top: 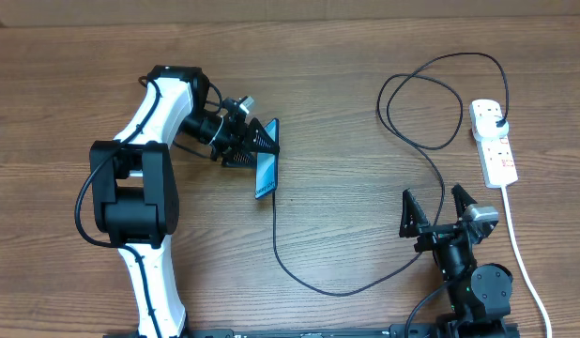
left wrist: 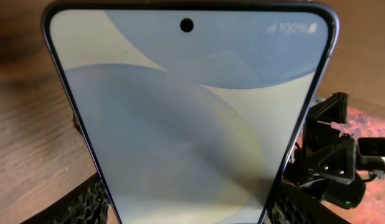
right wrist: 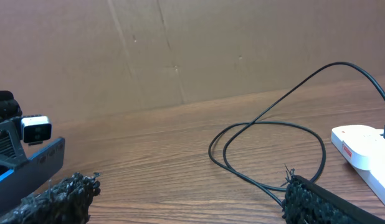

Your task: Plug charger to phone and switch on socket

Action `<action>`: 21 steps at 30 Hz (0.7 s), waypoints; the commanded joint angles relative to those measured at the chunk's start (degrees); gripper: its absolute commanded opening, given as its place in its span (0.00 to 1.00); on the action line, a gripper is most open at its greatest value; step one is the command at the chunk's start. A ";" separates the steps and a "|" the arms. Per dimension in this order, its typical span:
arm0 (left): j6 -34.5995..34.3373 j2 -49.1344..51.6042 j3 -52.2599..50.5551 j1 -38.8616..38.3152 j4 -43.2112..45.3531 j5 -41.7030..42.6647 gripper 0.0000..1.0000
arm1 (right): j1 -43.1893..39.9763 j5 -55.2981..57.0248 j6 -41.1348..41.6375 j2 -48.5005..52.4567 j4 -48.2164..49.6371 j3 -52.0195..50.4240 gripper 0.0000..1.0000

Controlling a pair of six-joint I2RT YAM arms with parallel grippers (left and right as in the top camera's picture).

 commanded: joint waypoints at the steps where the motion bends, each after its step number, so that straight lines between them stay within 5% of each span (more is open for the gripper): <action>1: 2.91 0.48 0.85 -0.11 1.20 3.56 0.57 | 0.24 0.35 0.11 -0.57 0.33 -0.59 1.00; 13: 4.70 0.48 0.85 -0.11 4.26 3.58 0.58 | 0.24 -1.01 0.48 -0.57 0.35 -0.59 1.00; 21: 5.09 0.48 0.85 -0.13 4.59 3.56 0.57 | 0.24 -6.99 14.91 -0.55 -3.54 2.21 1.00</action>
